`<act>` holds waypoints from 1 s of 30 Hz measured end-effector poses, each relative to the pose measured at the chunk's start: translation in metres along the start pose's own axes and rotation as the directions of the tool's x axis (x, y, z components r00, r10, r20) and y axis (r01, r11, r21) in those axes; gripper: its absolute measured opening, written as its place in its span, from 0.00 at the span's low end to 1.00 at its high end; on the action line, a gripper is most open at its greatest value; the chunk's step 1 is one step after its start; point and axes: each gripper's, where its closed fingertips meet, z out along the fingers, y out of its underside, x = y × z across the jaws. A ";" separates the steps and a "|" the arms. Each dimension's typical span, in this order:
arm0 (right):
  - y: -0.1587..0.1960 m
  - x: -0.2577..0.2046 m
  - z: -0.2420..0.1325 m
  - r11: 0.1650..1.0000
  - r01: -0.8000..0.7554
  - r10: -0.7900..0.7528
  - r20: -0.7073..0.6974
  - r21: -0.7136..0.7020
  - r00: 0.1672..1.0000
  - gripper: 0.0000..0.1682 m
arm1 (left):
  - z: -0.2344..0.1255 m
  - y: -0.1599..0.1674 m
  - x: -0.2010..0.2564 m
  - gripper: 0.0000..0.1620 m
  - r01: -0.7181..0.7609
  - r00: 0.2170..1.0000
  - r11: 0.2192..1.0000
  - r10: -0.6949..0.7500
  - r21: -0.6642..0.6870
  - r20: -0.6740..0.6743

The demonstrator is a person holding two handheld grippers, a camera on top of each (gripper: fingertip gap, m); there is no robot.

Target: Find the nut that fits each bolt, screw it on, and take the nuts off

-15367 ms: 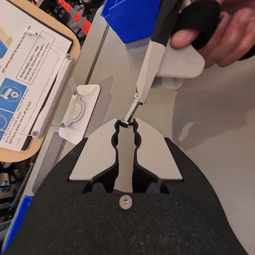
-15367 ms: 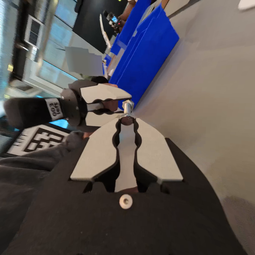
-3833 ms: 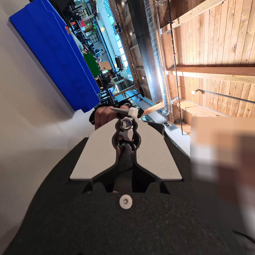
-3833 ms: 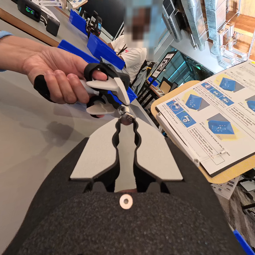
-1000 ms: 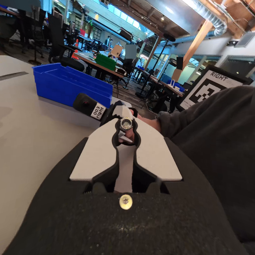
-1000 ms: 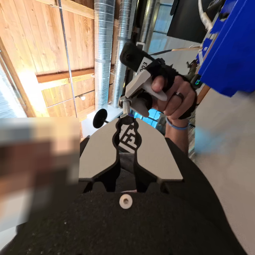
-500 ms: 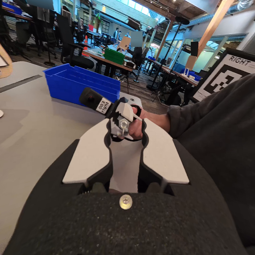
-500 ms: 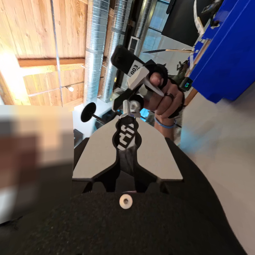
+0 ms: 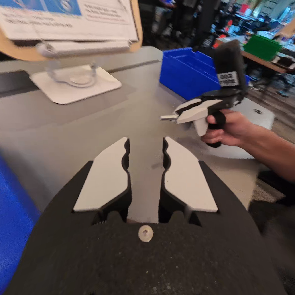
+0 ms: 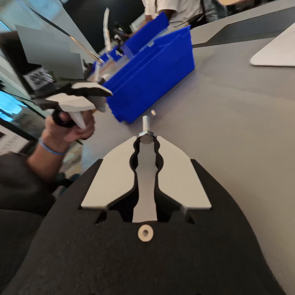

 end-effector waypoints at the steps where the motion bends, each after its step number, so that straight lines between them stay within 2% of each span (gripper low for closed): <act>1: -0.001 0.004 -0.002 0.999 0.054 -0.054 -0.051 -0.006 0.997 0.10 | -0.004 0.001 -0.003 0.21 0.008 0.999 1.000 -0.009 0.017 0.034; 3: -0.003 0.008 -0.005 0.987 0.160 -0.162 -0.149 -0.024 0.976 0.10 | -0.004 0.012 0.000 0.22 0.054 0.997 0.998 -0.055 0.014 0.045; 6: 0.000 -0.005 -0.001 0.951 0.302 -0.308 -0.136 -0.065 0.941 0.10 | 0.007 0.025 0.006 0.22 0.052 0.997 0.998 -0.053 0.020 0.054; 8: 0.006 -0.018 0.003 0.901 0.424 -0.431 -0.087 -0.094 0.898 0.11 | 0.019 0.032 0.019 0.21 0.095 0.995 0.995 -0.095 -0.009 -0.031; 10: 0.002 -0.023 0.002 0.855 0.516 -0.519 -0.132 -0.059 0.844 0.10 | 0.027 0.036 0.038 0.21 0.191 0.968 0.981 -0.194 -0.031 -0.161; 12: -0.002 -0.038 0.002 0.820 0.572 -0.567 -0.117 0.008 0.815 0.10 | 0.032 0.036 0.053 0.21 0.299 0.913 0.953 -0.299 -0.041 -0.279; 15: -0.001 -0.051 0.004 0.754 0.657 -0.651 -0.115 0.014 0.750 0.10 | 0.031 0.025 0.063 0.21 0.463 0.800 0.886 -0.432 -0.030 -0.417; 18: 0.001 -0.057 0.005 0.696 0.718 -0.710 -0.133 0.022 0.692 0.10 | 0.026 0.017 0.061 0.19 0.572 0.706 0.820 -0.508 -0.026 -0.494; 23: 0.008 -0.057 0.014 0.657 0.753 -0.748 -0.159 -0.035 0.644 0.10 | 0.024 0.015 0.063 0.16 0.611 0.657 0.791 -0.531 -0.034 -0.535; 24: 0.008 -0.057 0.015 0.648 0.761 -0.755 -0.173 -0.044 0.633 0.10 | 0.025 0.015 0.062 0.15 0.610 0.664 0.792 -0.535 -0.035 -0.522; 26: 0.010 -0.058 0.017 0.647 0.761 -0.754 -0.179 -0.043 0.632 0.10 | 0.026 0.018 0.058 0.06 0.593 0.694 0.805 -0.525 -0.022 -0.492; 30: 0.013 -0.056 0.020 0.654 0.754 -0.750 -0.178 -0.059 0.637 0.10 | 0.026 0.019 0.056 0.05 0.608 0.685 0.794 -0.544 -0.031 -0.485</act>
